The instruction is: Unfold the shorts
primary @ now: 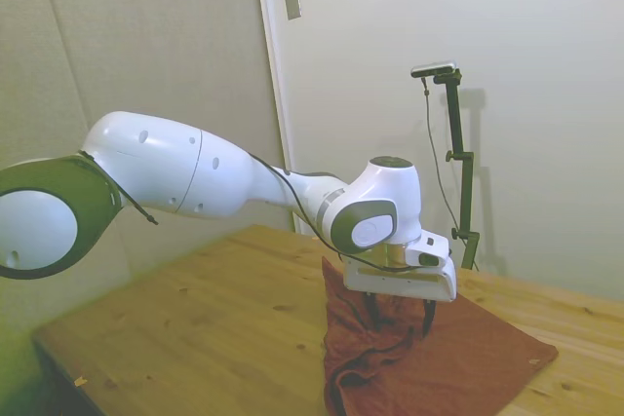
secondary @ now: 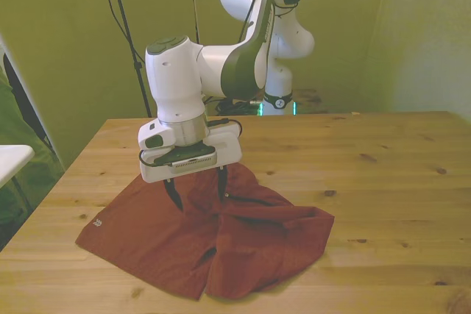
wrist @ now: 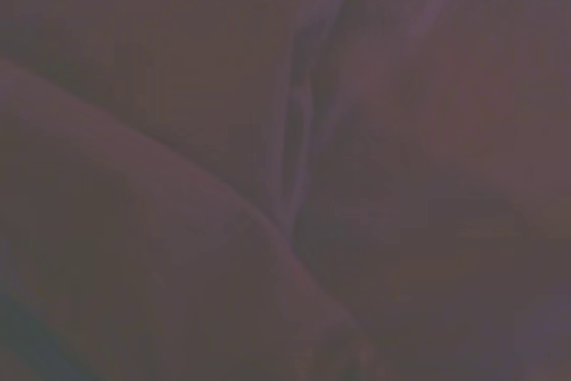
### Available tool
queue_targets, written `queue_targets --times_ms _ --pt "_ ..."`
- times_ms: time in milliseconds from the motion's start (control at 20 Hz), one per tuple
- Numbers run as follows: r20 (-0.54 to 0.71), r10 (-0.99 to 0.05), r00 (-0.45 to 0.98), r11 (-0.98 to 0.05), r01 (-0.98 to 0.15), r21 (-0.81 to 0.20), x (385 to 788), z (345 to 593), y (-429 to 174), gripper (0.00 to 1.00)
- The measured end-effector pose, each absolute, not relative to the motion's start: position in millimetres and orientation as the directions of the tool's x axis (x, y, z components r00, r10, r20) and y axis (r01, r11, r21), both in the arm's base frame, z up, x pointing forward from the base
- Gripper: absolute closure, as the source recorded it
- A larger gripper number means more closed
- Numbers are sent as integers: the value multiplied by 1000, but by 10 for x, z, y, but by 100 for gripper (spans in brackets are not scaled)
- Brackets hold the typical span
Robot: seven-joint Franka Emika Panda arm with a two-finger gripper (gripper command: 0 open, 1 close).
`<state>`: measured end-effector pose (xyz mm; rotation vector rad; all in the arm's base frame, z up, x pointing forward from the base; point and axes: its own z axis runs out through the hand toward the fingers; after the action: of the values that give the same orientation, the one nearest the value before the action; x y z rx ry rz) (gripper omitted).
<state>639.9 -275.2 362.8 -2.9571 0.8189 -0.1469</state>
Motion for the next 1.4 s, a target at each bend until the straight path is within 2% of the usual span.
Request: queue_targets --times_ms 1100,1400 --pt "2 -537 844 -839 -533 -111 6551 3536 -2824 100" --pt "-19 -552 834 -828 -551 -109 6536 3610 -2771 100"
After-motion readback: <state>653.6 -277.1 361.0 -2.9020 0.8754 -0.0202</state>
